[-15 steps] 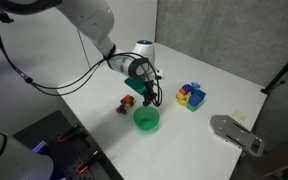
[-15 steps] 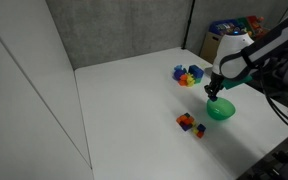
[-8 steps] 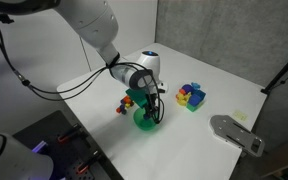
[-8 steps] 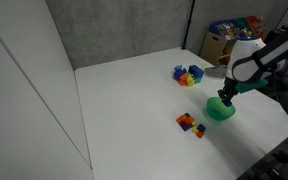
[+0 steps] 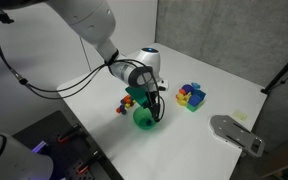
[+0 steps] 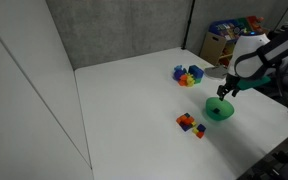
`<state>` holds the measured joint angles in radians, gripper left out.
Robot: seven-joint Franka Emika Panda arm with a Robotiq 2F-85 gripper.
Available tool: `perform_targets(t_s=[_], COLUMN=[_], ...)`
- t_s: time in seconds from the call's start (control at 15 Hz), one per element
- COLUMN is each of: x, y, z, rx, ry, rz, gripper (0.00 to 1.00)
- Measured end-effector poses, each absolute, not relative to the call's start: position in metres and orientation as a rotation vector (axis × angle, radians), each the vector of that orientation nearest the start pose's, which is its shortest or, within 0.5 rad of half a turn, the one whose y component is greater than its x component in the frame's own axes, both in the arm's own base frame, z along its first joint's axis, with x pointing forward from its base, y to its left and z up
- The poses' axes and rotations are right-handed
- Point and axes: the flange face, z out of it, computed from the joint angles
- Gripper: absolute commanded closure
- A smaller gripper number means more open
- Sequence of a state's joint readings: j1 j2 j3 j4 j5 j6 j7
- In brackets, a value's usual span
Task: Put one small purple block in the green bowl
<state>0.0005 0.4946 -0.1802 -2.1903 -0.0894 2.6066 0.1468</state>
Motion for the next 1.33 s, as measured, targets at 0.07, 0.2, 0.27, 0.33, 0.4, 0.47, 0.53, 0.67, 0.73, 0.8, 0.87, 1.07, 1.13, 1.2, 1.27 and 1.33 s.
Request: perform_targets(t_s=[0.07, 0.2, 0.27, 0.33, 0.4, 0.47, 0.53, 0.67, 0.73, 0.8, 0.87, 1.07, 1.13, 1.2, 1.27, 1.33], x=[0.54, 0.541, 0.541, 0.539, 0.536, 0.532, 0.526, 0.514, 0.507, 0.5, 0.493, 0.476, 0.472, 0.468, 0.465, 0.463], y=[-0.099, -0.096, -0.094, -0.09, -0.086, -0.081, -0.076, -0.068, -0.065, -0.062, -0.06, -0.054, -0.053, -0.053, -0.052, -0.052], z=[0.166, 0.194, 0.209, 0.224, 0.239, 0.253, 0.269, 0.298, 0.313, 0.326, 0.339, 0.373, 0.381, 0.387, 0.391, 0.392], rx=[-3.243, -3.237, -3.233, -3.228, -3.22, -3.207, -3.19, -3.154, -3.142, -3.135, -3.131, -3.124, -3.123, -3.122, -3.121, -3.121], ry=[0.371, 0.351, 0.326, 0.296, 0.259, 0.221, 0.178, 0.101, 0.071, 0.046, 0.033, 0.015, 0.013, 0.012, 0.012, 0.012], rz=[0.11, 0.1, 0.105, 0.116, 0.129, 0.146, 0.164, 0.195, 0.206, 0.219, 0.228, 0.234, 0.232, 0.23, 0.227, 0.224], gripper=[0.0, 0.0, 0.0, 0.0, 0.0, 0.0, 0.0, 0.0, 0.0, 0.0, 0.0, 0.0, 0.0, 0.0, 0.0, 0.0])
